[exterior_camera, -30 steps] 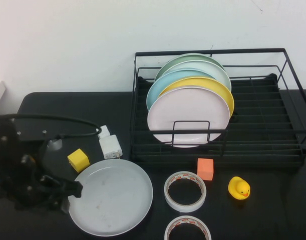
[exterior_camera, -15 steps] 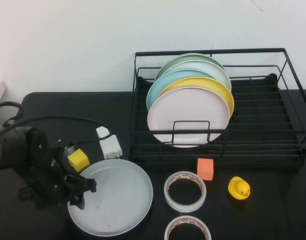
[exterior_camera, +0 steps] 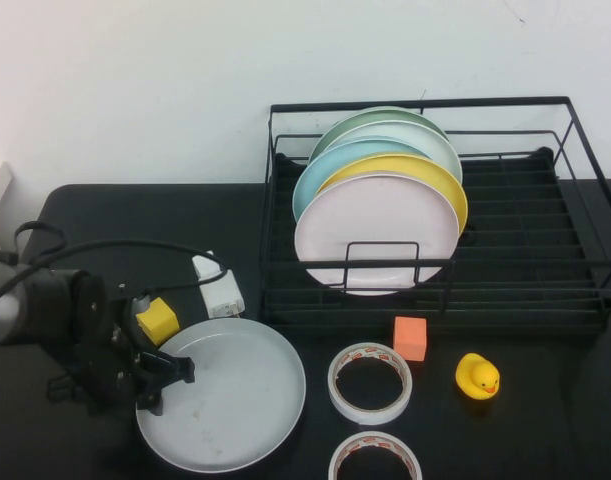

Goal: Place plate on rack
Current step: Pick up the plate from the table

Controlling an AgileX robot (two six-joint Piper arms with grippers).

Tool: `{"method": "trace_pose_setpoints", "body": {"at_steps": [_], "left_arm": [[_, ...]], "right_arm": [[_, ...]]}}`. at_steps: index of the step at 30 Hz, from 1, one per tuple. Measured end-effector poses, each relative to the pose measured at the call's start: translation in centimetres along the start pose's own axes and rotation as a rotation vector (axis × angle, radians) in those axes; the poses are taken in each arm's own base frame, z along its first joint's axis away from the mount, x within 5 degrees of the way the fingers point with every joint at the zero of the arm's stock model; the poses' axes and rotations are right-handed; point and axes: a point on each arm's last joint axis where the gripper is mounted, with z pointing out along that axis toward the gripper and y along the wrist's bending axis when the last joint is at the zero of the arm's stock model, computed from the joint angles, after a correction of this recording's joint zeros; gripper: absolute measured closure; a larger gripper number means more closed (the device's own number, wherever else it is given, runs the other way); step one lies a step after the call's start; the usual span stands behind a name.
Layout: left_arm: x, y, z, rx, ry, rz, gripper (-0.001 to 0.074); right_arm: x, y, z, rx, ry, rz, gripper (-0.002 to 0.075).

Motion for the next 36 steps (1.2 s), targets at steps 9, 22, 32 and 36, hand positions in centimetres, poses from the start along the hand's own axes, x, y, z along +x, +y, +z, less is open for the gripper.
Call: {"method": "trace_pose_setpoints", "body": {"at_steps": [9, 22, 32, 36], "left_arm": [[-0.3, -0.2, 0.2, 0.018, -0.011, -0.033, 0.0703], [-0.7, -1.3, -3.3, 0.127, -0.106, 0.084, 0.0734], [-0.1, -1.9, -5.3, 0.186, -0.086, 0.201, 0.0735], [0.1, -2.0, -6.3, 0.196, -0.09, 0.24, 0.0735]], "right_arm": [[0.0, 0.0, 0.0, -0.003, 0.003, 0.008, 0.0728], [0.1, 0.1, 0.0, -0.014, 0.007, -0.007, 0.0728], [0.1, 0.4, 0.0, -0.041, 0.011, -0.049, 0.0728], [0.1, 0.4, 0.0, -0.045, 0.011, -0.049, 0.0728]]}}
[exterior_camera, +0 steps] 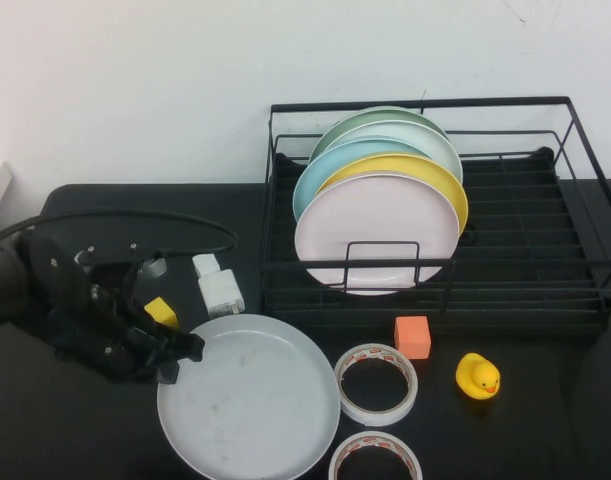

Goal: Place plate on rack
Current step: Pick up the plate from the table, then hand over the plate

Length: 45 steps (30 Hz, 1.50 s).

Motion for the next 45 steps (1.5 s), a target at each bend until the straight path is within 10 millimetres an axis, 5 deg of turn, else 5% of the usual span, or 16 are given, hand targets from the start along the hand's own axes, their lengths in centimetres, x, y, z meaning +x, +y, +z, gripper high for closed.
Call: {"method": "trace_pose_setpoints", "body": {"at_steps": [8, 16, 24, 33, 39, 45], "left_arm": [[-0.1, -1.2, -4.5, 0.019, -0.1, 0.119, 0.0735], [0.8, -3.1, -13.3, 0.016, -0.383, 0.257, 0.0735], [3.5, -4.9, -20.4, 0.057, -0.666, 0.342, 0.0735], [8.6, -5.7, -20.4, 0.202, -0.76, 0.405, 0.0735], [11.8, -5.8, -19.4, 0.3, -0.835, 0.428, 0.0735], [12.6, -6.1, -19.7, 0.361, -0.923, 0.436, 0.0735]], "right_arm": [[0.1, 0.1, 0.0, -0.014, 0.011, 0.007, 0.0728], [0.9, 1.9, -0.6, -0.143, 0.165, -0.081, 0.0728], [-2.8, 6.2, -1.5, -0.219, 0.217, -0.289, 0.0689], [-9.3, 11.6, 2.4, -0.334, 0.43, -0.478, 0.0243], [-13.2, 15.3, 6.0, -0.596, 0.501, -0.602, 0.0174], [-15.5, 17.6, 8.4, -0.768, 0.521, -0.68, 0.017]]}}
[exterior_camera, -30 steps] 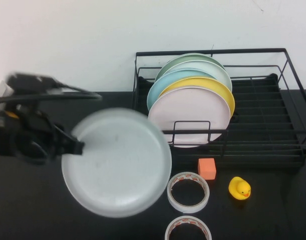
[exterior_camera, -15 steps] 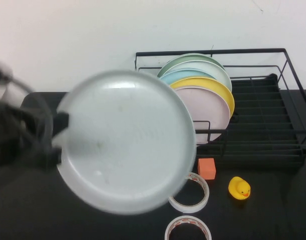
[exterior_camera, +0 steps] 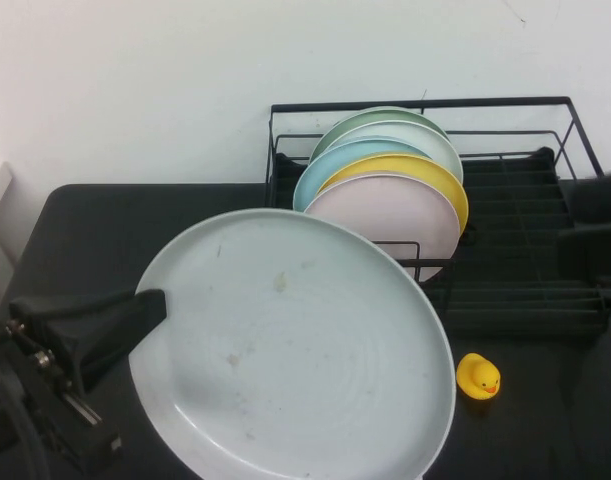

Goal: Place plate on rack
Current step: Hand over the plate

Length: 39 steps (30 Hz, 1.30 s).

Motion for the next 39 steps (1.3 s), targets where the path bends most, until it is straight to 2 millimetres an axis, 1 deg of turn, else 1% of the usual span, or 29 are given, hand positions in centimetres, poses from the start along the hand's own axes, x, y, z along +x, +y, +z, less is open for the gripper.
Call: {"method": "trace_pose_setpoints", "body": {"at_steps": [2, 7, 10, 15, 20, 23, 27, 30, 32, 35, 37, 39], "left_arm": [[-0.2, -0.1, 0.0, 0.006, -0.023, -0.001, 0.0735], [-0.5, -0.1, 0.0, 0.013, -0.053, 0.015, 0.0735], [-0.5, -0.1, 0.0, 0.014, -0.058, 0.019, 0.0735], [-0.5, -0.1, 0.0, 0.014, -0.058, 0.027, 0.0735], [-0.5, -0.1, 0.0, 0.011, -0.058, 0.039, 0.0735], [-0.5, -0.1, 0.0, 0.011, -0.058, 0.045, 0.0735], [-0.5, -0.1, 0.0, 0.011, -0.058, 0.047, 0.0735], [-0.5, -0.1, 0.0, 0.009, -0.058, 0.051, 0.0733], [-0.4, 0.0, 0.0, -0.003, -0.059, 0.057, 0.0731], [-0.3, 0.1, 0.0, -0.009, -0.056, 0.057, 0.0729], [-0.3, 0.1, 0.0, -0.01, -0.056, 0.056, 0.0717], [-0.3, 0.1, 0.0, -0.01, -0.057, 0.052, 0.0687]], "right_arm": [[-0.7, -0.1, 0.6, -0.033, 0.009, -0.027, 0.017], [-2.1, 0.5, 2.8, -0.096, 0.017, -0.092, 0.017], [-2.5, 0.8, 4.4, -0.124, 0.027, -0.11, 0.017], [-2.7, 0.6, 7.0, -0.185, 0.066, -0.104, 0.017], [-2.5, -0.2, 9.5, -0.224, 0.108, -0.065, 0.0171], [-2.2, -0.3, 11.2, -0.257, 0.136, -0.053, 0.0171], [-1.2, -0.3, 13.3, -0.295, 0.211, -0.056, 0.0171], [-0.1, -0.5, 14.3, -0.299, 0.29, -0.088, 0.0176], [0.5, -0.6, 14.6, -0.297, 0.334, -0.111, 0.0202], [0.6, -0.7, 14.6, -0.293, 0.353, -0.13, 0.0293], [0.6, -0.7, 14.6, -0.297, 0.349, -0.151, 0.04], [0.5, -0.7, 14.6, -0.293, 0.341, -0.178, 0.0515]]}}
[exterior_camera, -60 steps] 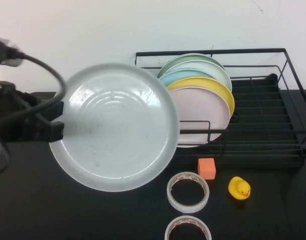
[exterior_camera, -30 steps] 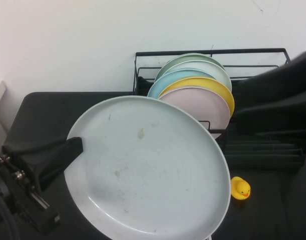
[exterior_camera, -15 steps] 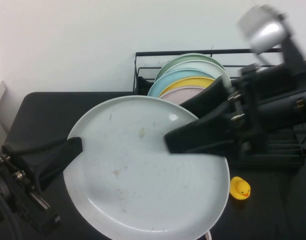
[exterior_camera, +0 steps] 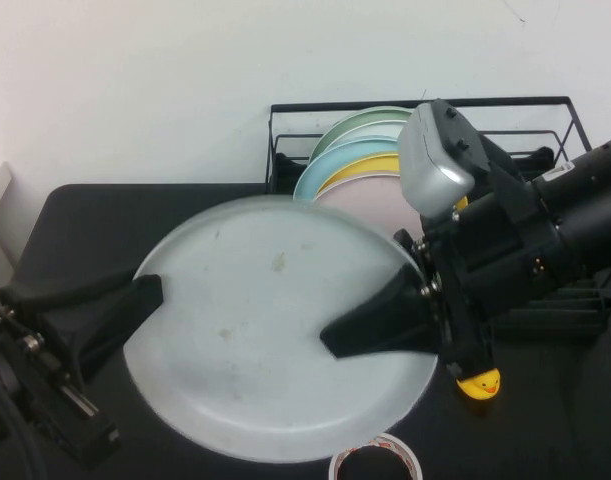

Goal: Place plate on rack
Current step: Hand over the plate, then place the plate on the rack

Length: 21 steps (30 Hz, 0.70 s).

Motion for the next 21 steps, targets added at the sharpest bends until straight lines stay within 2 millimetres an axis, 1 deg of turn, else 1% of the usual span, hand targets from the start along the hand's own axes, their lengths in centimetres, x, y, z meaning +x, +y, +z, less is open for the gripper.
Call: {"method": "trace_pose_setpoints", "body": {"at_steps": [1, 2, 3, 5, 8, 10, 12, 16, 21], "left_arm": [[0.0, 0.0, 0.0, 0.002, 0.0, -0.005, 0.0648], [0.0, 0.0, 0.0, 0.004, -0.001, -0.01, 0.0615], [0.0, -0.1, 0.0, 0.006, -0.002, -0.014, 0.0564], [0.0, 0.0, 0.0, 0.004, -0.003, -0.021, 0.0449], [-0.1, 0.2, 0.0, -0.017, -0.007, -0.039, 0.0297], [-0.1, 0.2, 0.0, -0.027, -0.009, -0.056, 0.0255], [0.0, 0.3, 0.0, -0.032, -0.006, -0.066, 0.0232], [0.1, 0.3, -0.2, -0.04, 0.014, -0.057, 0.022], [0.4, 0.4, -0.5, -0.075, 0.053, -0.087, 0.0223]], "right_arm": [[0.0, -0.1, 0.0, 0.013, -0.005, -0.007, 0.056], [-0.1, -0.3, 0.0, 0.026, -0.011, -0.009, 0.0561], [-0.1, -0.4, 0.0, 0.041, -0.016, -0.016, 0.0578], [-0.2, -0.6, 0.0, 0.063, -0.022, -0.028, 0.0577], [-0.4, -1.0, 0.0, 0.101, -0.034, -0.04, 0.0577], [-0.7, -1.3, -0.2, 0.144, -0.031, -0.068, 0.0578], [-1.3, -1.5, -0.7, 0.188, -0.01, -0.125, 0.0578], [-2.8, -2.0, -2.2, 0.299, 0.075, -0.272, 0.0578], [-4.3, -3.2, -4.2, 0.492, 0.192, -0.396, 0.0578]]}}
